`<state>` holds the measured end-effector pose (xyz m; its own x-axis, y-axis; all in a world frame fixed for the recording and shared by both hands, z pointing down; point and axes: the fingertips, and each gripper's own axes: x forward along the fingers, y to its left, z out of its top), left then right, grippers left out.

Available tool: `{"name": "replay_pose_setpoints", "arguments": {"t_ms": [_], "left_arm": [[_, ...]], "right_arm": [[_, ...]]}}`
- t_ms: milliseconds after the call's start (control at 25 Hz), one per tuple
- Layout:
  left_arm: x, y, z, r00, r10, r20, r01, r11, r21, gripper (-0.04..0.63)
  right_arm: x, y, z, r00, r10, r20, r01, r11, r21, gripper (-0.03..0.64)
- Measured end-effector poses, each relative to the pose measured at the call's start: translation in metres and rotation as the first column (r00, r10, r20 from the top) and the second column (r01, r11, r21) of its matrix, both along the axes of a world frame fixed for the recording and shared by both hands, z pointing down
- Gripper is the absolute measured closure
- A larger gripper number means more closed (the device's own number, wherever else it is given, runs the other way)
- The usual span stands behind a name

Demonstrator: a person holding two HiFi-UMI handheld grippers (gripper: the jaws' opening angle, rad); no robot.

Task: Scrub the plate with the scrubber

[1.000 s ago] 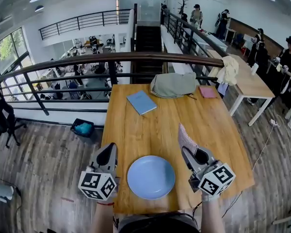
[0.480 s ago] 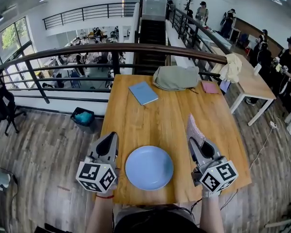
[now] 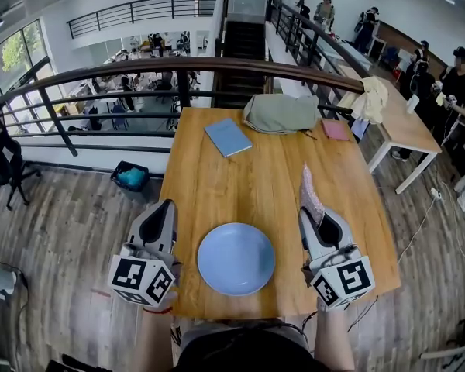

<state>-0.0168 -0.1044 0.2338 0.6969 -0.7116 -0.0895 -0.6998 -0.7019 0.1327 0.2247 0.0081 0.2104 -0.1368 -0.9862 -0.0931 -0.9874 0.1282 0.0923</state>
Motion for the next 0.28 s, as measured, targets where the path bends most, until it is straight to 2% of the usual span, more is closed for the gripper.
{"name": "replay_pose_setpoints", "arguments": {"t_ms": [120,280], "left_arm": [[0.002,0.002,-0.007,1.0,0.009,0.007,-0.009,1.0,0.009,0.598],[0.002,0.001,-0.012,1.0,0.021,-0.008,-0.021,1.0,0.003,0.599]], "right_arm": [[-0.003,0.0,-0.005,1.0,-0.016,0.02,0.015,1.0,0.02,0.532],[-0.014,0.002,-0.015,0.999,-0.046,0.0,0.046,0.997,0.062,0.532]]}}
